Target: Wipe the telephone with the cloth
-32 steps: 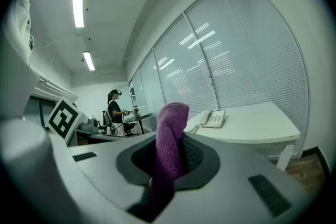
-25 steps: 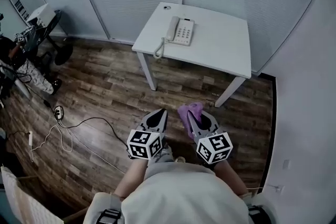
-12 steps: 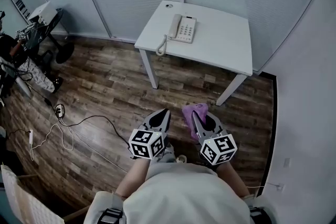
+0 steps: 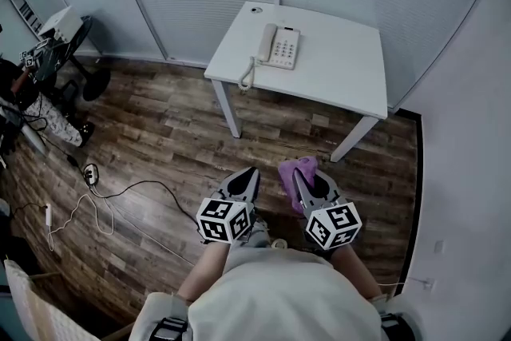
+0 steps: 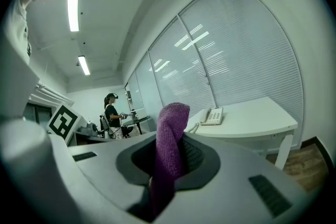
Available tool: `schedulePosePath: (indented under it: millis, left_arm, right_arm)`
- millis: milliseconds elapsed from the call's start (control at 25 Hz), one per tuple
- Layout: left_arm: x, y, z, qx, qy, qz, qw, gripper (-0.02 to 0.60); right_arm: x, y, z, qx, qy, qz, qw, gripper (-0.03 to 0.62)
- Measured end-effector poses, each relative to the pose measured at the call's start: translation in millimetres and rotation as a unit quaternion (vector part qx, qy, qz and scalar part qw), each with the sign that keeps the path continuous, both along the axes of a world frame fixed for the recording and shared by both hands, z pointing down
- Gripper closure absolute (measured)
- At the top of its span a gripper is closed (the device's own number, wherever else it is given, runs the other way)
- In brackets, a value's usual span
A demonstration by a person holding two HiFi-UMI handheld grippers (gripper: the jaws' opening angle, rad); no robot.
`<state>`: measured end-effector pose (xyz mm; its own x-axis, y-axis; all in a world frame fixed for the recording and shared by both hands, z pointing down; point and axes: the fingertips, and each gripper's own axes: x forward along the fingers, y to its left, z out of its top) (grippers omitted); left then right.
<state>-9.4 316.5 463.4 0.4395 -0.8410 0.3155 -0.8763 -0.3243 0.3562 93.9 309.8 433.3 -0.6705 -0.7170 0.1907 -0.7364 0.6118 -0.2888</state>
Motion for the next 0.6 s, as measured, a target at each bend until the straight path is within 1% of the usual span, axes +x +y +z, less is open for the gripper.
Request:
schedulePosePath:
  millis: [360,600]
  left_arm:
    - [-23.0,-57.2,-5.0,0.005,0.009,0.000,0.9999,0.560]
    - [-45.2,-96.3,-7.2,0.001,0.019,0.002,0.9998,0.560]
  right_arm:
    - [-23.2,-56.7,-8.6,0.008,0.006,0.002,1.000,0.534]
    - [-45.8,-96.7,-11.6,0.006,0.015,0.007,1.000,0.534]
